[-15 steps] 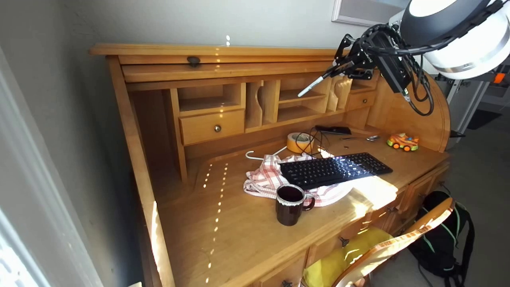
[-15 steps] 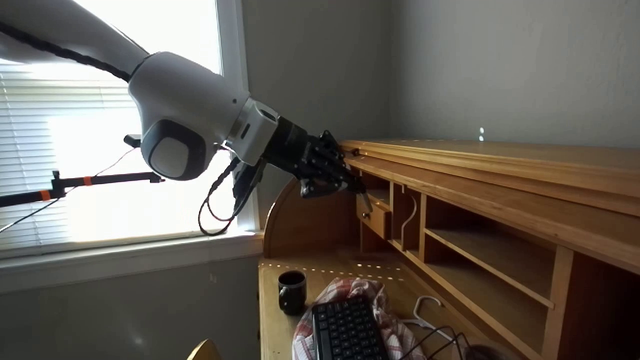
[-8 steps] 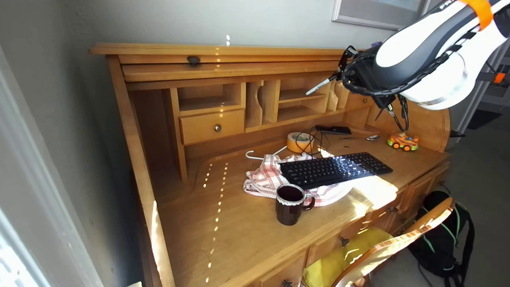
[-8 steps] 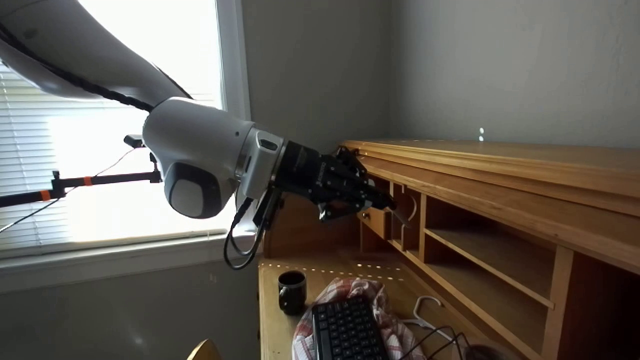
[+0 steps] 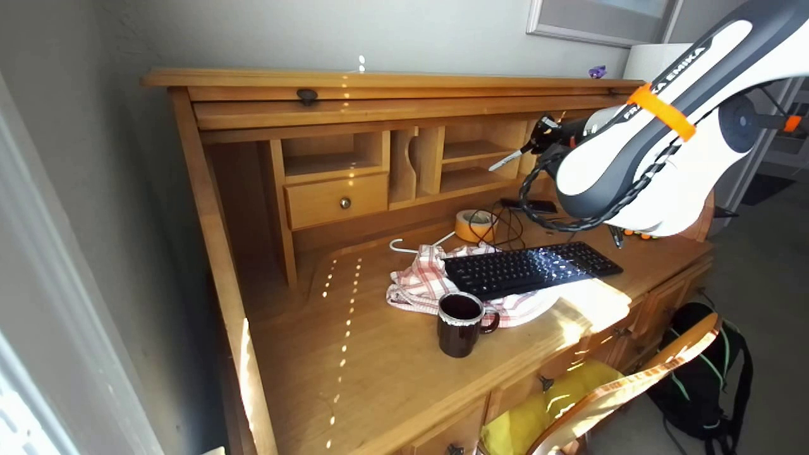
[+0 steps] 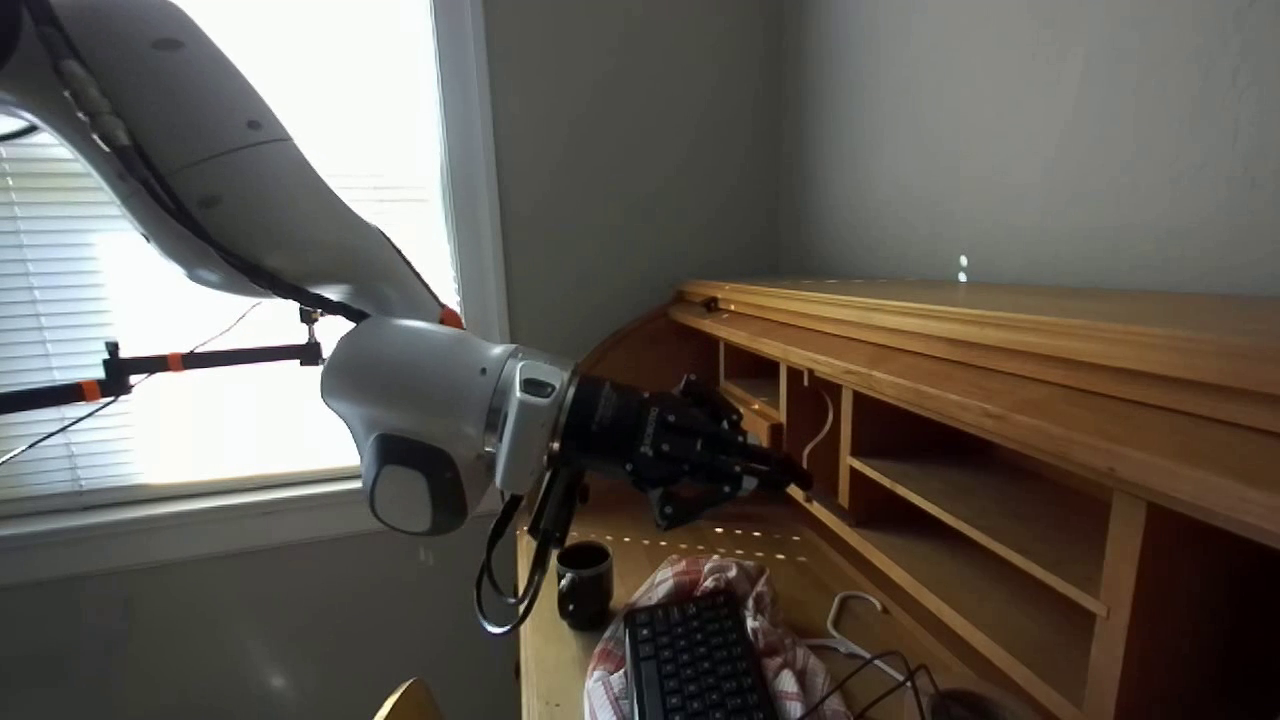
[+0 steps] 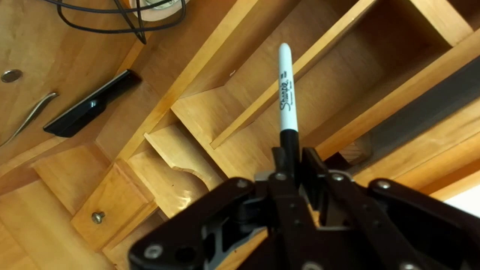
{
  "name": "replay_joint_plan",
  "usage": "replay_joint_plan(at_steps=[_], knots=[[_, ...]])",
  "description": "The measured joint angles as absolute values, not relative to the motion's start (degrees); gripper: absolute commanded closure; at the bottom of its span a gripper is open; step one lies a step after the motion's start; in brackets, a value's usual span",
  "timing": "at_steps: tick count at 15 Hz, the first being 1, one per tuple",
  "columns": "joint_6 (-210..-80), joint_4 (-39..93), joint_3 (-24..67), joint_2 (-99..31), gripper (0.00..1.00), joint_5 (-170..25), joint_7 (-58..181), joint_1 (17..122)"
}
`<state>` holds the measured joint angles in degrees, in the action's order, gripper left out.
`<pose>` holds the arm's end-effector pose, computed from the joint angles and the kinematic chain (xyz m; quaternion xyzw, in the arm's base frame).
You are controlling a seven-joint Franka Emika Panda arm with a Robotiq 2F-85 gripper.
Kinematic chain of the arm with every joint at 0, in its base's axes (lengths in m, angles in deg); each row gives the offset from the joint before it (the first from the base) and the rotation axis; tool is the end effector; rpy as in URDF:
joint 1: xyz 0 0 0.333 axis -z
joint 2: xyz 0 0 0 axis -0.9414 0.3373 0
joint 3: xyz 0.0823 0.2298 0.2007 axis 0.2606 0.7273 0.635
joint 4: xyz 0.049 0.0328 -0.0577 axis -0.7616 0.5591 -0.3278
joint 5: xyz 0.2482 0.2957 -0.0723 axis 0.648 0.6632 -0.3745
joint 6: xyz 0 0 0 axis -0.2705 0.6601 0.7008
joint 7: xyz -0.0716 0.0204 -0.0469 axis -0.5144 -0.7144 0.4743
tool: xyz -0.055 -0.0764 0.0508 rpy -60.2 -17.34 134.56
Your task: Move the marker from the cup to the top shelf in the center of the desk cabinet
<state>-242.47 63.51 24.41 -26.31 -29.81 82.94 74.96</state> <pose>0.5331 -0.1389 0.3330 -0.6084 0.5144 -0.6035 0.0302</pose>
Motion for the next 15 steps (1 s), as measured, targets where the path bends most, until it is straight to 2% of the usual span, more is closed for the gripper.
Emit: replay_joint_plan(at_steps=[6, 11, 15], knots=[[-251.93, 58.97, 24.45, -19.36, 0.96, -29.84, 80.35, 73.66], [-251.50, 52.81, 12.72, -16.39, 0.96, -29.84, 79.42, 64.23], [-251.50, 50.30, 11.54, -14.07, 0.96, -29.84, 76.72, 62.99]])
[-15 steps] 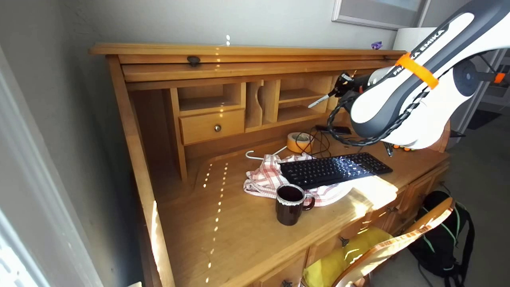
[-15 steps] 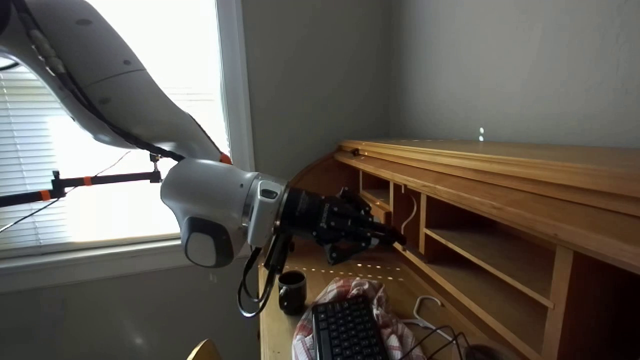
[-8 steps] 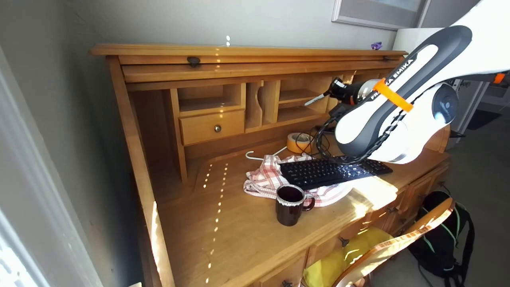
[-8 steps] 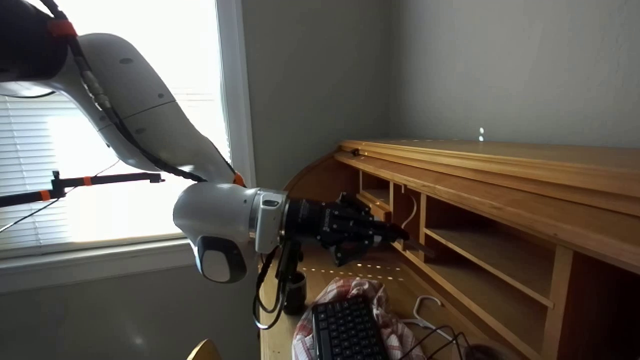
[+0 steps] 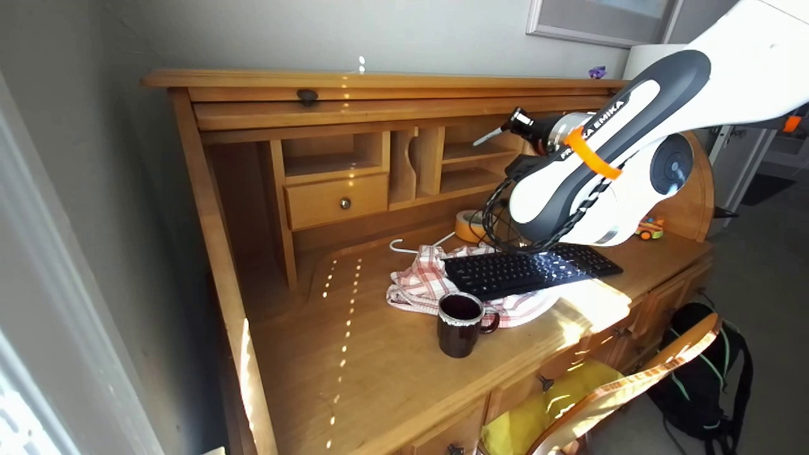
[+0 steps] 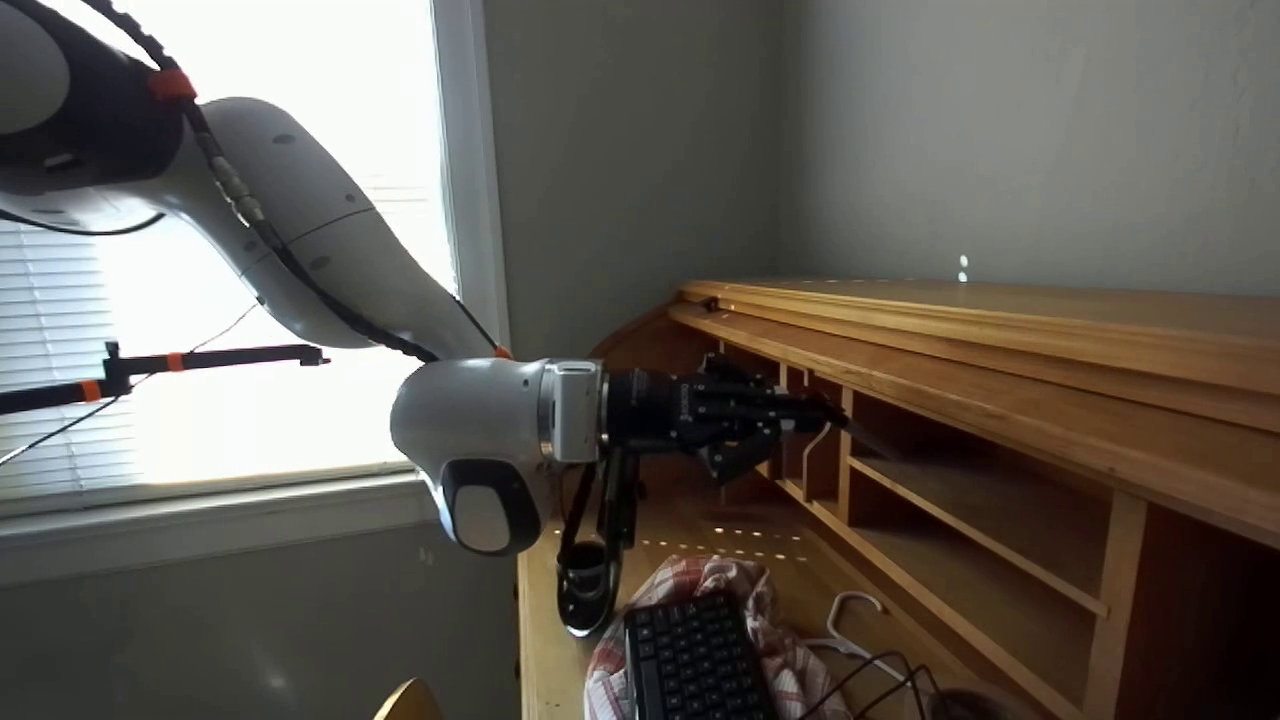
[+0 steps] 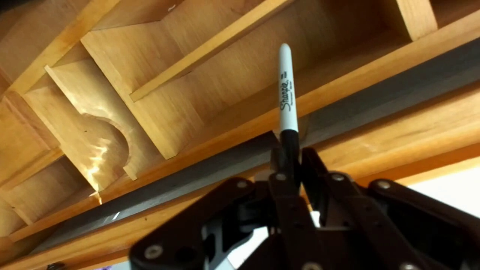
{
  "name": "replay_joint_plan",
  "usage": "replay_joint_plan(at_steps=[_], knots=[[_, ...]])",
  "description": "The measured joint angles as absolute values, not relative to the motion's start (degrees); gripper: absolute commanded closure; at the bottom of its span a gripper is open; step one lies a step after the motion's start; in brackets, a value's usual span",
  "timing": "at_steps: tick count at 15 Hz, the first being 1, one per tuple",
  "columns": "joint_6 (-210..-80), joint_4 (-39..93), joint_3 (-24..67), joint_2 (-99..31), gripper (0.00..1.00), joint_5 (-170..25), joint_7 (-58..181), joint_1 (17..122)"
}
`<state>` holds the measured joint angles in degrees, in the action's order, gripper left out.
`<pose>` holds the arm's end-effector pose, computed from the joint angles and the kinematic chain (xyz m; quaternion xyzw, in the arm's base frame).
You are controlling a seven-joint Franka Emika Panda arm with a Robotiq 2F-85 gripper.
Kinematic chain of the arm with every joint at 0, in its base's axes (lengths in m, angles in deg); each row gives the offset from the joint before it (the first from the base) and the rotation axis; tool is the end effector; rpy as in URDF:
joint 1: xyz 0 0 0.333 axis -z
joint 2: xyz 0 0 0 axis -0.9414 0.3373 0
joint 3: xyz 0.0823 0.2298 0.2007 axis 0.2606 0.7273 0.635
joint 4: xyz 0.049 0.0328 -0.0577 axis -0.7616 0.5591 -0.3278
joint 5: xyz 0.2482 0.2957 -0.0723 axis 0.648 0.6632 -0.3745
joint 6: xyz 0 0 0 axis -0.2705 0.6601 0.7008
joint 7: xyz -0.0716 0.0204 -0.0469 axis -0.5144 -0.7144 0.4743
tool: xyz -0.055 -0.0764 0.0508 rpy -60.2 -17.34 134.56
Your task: Move the marker from the cup to the top shelf in the center of the desk cabinet
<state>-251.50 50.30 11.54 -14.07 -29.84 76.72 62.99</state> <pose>0.5789 -0.1264 0.3277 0.5865 -0.4075 0.6984 0.0469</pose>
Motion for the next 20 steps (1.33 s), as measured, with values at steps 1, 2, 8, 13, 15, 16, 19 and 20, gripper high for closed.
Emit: replay_joint_plan(at_steps=[1, 2, 8, 13, 15, 16, 19, 20], knots=[[-251.50, 49.93, 11.54, -13.38, 0.96, -29.84, 76.06, 62.95], [-251.50, 49.56, 11.54, -12.65, 0.96, -29.84, 75.46, 62.94], [-251.51, 44.88, 10.85, -8.39, 0.96, -29.84, 71.24, 62.93], [-251.51, 40.66, 10.24, -5.47, 0.96, -29.84, 67.72, 62.92], [-251.51, 39.09, 12.54, -4.54, 0.96, -29.84, 64.79, 64.76], [-251.50, 38.25, 13.77, -4.17, 0.96, -29.84, 63.32, 65.80], [-250.54, 36.10, 16.32, -3.24, 0.96, -29.72, 59.62, 68.26], [-250.13, 35.51, 16.91, -2.99, 0.96, -29.52, 58.62, 68.86]])
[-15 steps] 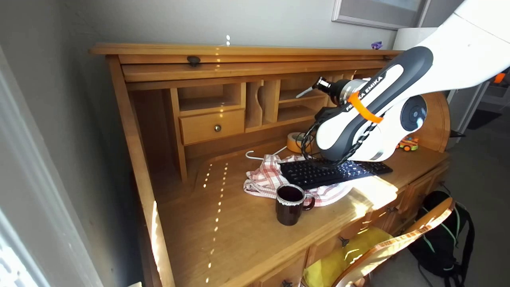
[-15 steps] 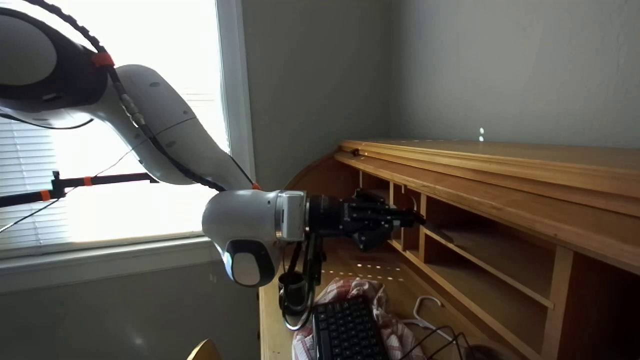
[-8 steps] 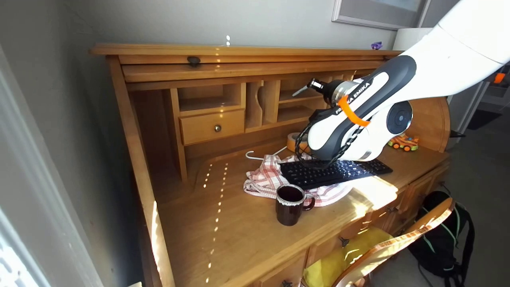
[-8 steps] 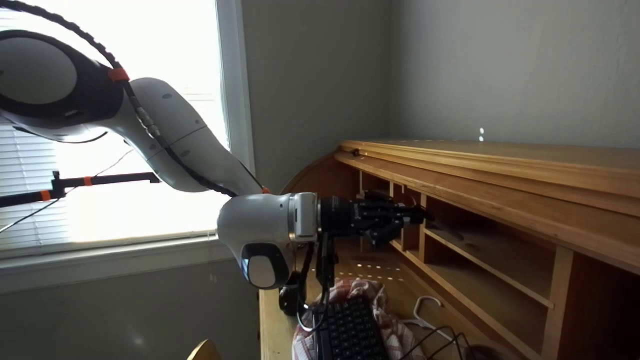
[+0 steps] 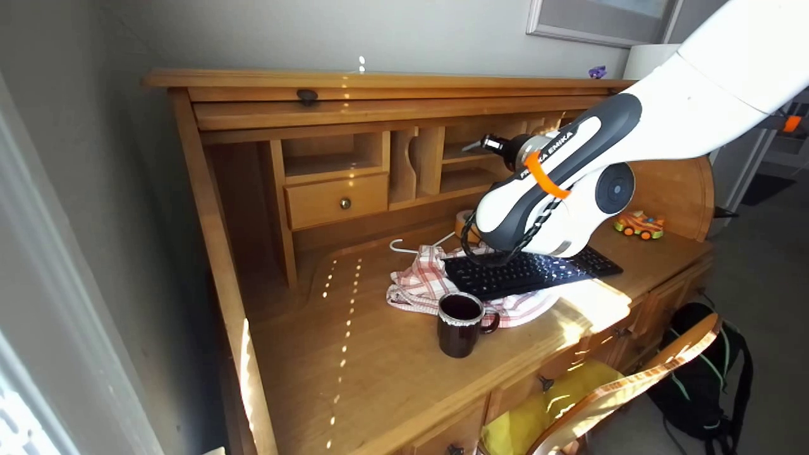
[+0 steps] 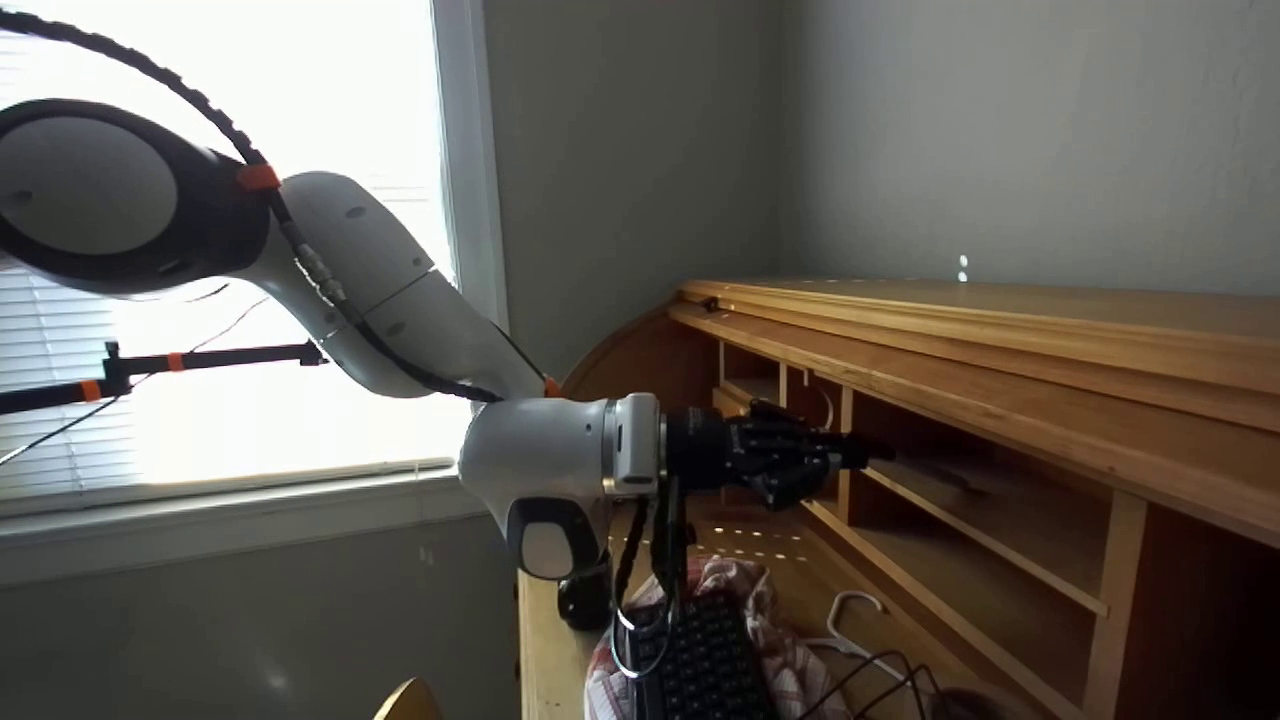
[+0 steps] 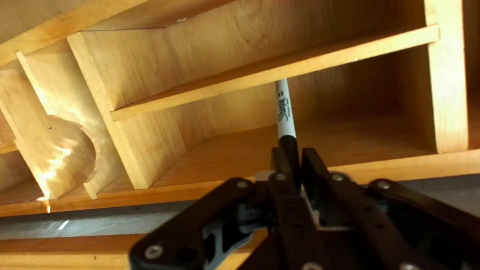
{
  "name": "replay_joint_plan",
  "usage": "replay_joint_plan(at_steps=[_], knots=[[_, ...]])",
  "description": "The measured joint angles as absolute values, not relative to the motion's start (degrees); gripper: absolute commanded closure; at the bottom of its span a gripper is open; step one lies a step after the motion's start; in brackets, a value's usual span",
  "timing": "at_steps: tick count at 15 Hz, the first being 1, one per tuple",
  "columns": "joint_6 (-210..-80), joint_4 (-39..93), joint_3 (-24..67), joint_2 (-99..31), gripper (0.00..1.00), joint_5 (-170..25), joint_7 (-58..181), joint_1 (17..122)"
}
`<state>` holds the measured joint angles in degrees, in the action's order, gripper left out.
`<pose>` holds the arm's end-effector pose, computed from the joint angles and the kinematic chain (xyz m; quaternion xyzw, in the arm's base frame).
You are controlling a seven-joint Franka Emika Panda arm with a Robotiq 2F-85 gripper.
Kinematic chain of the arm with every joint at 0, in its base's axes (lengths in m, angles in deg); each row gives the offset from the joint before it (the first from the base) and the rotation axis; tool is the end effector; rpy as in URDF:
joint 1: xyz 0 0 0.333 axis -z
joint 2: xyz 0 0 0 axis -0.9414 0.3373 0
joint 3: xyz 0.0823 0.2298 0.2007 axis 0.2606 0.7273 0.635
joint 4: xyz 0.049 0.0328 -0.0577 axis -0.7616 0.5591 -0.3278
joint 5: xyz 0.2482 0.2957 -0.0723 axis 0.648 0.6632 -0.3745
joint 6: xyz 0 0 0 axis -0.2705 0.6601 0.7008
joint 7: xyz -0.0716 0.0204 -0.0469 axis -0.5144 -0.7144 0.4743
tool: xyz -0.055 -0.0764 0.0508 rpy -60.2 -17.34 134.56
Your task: Move the marker from the cup to the top shelf in the center of the desk cabinet
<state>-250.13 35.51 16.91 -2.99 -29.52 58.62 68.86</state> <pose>0.6279 -0.1392 0.2867 0.6328 -0.3296 0.6877 0.1344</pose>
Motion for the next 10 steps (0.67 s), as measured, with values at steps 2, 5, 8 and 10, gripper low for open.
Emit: replay_joint_plan(at_steps=[2, 5, 8, 10], knots=[[-248.28, 34.64, 17.89, -2.77, 0.96, -28.56, 56.68, 69.75], [-245.59, 33.72, 18.50, -2.76, 0.96, -26.90, 54.41, 70.12], [-243.69, 32.98, 18.71, -2.75, 0.96, -25.55, 52.92, 70.13], [-242.44, 32.31, 18.73, -2.75, 0.96, -24.23, 51.98, 70.13]])
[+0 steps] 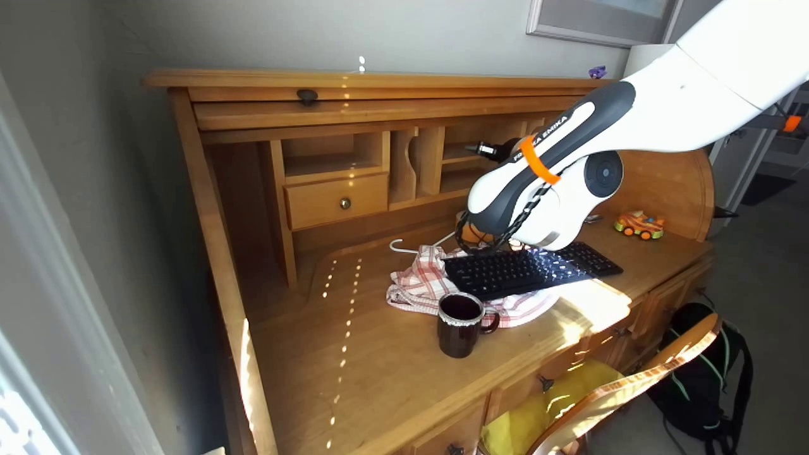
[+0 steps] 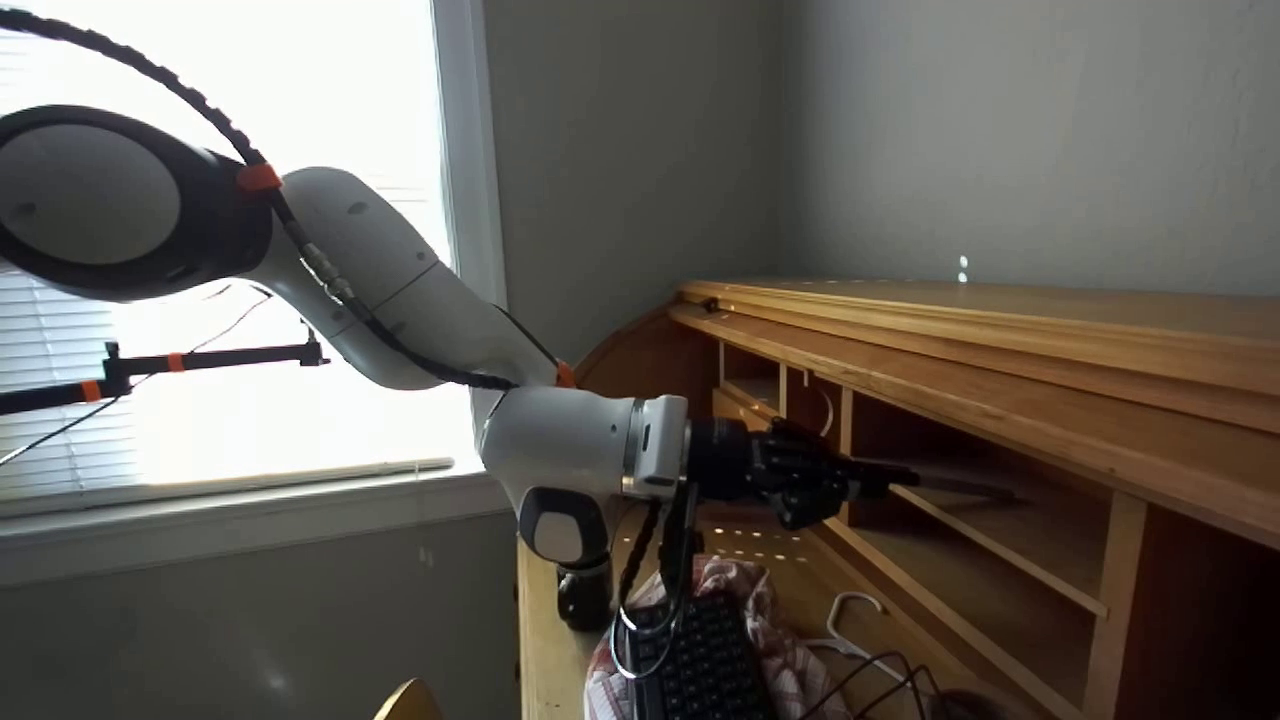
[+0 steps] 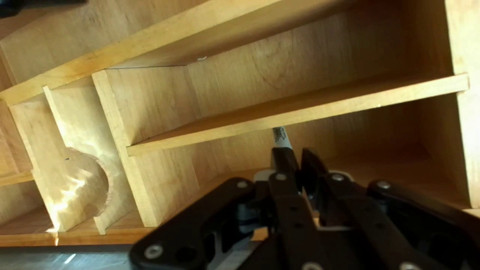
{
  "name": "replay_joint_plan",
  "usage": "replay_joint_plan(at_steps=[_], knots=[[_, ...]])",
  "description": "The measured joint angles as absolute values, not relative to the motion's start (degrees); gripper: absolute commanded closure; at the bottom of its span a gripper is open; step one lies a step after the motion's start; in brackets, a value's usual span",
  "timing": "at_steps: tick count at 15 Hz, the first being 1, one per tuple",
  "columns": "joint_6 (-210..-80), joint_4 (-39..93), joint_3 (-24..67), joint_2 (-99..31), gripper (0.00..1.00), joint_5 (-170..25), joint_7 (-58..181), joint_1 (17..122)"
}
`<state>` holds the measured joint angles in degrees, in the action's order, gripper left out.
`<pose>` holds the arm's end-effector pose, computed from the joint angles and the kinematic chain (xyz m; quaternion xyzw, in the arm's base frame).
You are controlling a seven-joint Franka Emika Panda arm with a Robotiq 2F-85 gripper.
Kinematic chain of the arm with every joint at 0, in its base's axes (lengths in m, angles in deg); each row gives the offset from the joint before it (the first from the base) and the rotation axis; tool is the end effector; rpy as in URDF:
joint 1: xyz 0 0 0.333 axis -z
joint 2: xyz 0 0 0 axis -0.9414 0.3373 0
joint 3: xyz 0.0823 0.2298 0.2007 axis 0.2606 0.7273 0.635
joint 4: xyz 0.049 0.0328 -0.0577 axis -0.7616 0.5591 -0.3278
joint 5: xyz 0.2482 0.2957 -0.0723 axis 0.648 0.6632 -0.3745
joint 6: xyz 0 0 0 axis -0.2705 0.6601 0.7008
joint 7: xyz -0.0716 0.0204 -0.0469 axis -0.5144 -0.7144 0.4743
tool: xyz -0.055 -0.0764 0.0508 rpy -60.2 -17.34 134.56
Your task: Move the marker from the cup to the top shelf in the center of the desk cabinet
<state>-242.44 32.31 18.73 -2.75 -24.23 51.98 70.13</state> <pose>0.6426 -0.1502 0.2818 0.6692 -0.3507 0.6400 0.1397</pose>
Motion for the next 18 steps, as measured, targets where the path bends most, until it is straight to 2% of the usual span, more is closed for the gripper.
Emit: replay_joint_plan(at_steps=[18], knots=[[-231.46, 23.39, 17.74, -2.71, 0.96, -5.61, 36.69, 70.17]])
